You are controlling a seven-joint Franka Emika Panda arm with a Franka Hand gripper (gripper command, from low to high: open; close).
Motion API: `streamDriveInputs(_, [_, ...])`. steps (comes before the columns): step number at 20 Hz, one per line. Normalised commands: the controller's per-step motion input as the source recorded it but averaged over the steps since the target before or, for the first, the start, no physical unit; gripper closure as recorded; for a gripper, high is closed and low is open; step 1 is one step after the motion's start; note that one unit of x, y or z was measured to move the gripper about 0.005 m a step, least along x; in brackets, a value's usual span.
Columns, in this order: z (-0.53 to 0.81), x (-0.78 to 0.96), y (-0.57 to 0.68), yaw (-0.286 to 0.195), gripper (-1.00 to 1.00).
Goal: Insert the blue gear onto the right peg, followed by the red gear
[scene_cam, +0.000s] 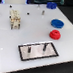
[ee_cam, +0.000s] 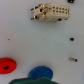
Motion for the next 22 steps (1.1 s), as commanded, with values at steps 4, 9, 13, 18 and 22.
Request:
streamDriveInputs(4, [0.00, -0.53, 0.69, 0.000, -1.00])
streamDriveInputs(9, [-0.03, -0.52, 0.73, 0.000, -1.00])
streamDriveInputs(13, [-0.25, -0.41, 0.68, 0.000, -1.00])
streamDriveInputs(18, [-0.31, -0.37, 0.65, 0.000, -1.00])
streamDriveInputs(22, [-0.43, -0.32, 0.55, 0.000, -1.00])
